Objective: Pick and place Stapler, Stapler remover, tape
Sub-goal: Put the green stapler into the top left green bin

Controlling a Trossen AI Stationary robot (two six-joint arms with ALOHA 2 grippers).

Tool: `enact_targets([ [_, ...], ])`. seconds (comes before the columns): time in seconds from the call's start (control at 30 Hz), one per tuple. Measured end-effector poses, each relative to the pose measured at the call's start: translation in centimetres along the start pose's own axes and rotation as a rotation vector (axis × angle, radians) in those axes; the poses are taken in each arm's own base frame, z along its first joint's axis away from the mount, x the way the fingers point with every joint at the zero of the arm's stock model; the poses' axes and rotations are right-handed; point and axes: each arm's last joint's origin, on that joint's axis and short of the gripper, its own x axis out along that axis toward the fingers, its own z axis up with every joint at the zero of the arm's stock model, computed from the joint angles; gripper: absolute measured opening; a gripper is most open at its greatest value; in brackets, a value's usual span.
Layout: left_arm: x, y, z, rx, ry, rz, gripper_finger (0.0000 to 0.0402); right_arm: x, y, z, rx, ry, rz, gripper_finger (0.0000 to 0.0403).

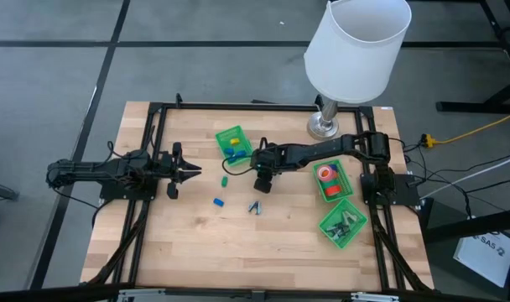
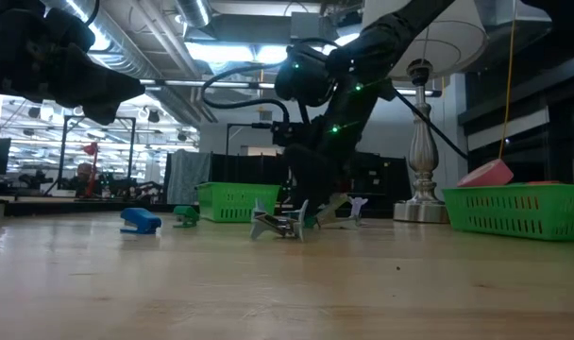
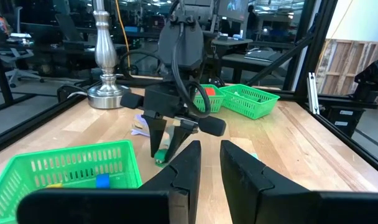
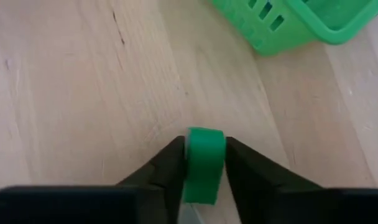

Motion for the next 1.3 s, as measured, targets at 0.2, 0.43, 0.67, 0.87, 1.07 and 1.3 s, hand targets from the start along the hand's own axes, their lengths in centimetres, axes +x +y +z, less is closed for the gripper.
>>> enact_targets([
  [0.2,0.0,0.0,0.0,0.0,0.0,0.0,0.0058,0.0,0.1,0.2,0.005,-0.011,0.031,0.0071],
  [0.43,0.0,0.0,0.0,0.0,0.0,0.0,0.0058,-0.9,1.0,2.1,-0.029,-0.101,0.098,0.0071],
  [0.67,0.0,0.0,0.0,0.0,0.0,0.0,0.0058,-2.7,1.2,4.9,-0.092,-0.202,0.106,0.0071],
  [0.87,0.0,0.0,0.0,0.0,0.0,0.0,0.0058,-3.7,0.9,6.7,-0.132,-0.293,0.086,0.0071],
  [1.07,0.0,0.0,0.0,0.0,0.0,0.0,0.0058,-3.4,-1.5,7.5,-0.108,-0.346,0.016,0.0071],
  [1.3,0.0,0.0,0.0,0.0,0.0,0.0,0.0058,-1.3,-3.5,7.3,-0.05,-0.307,0.007,0.0071],
])
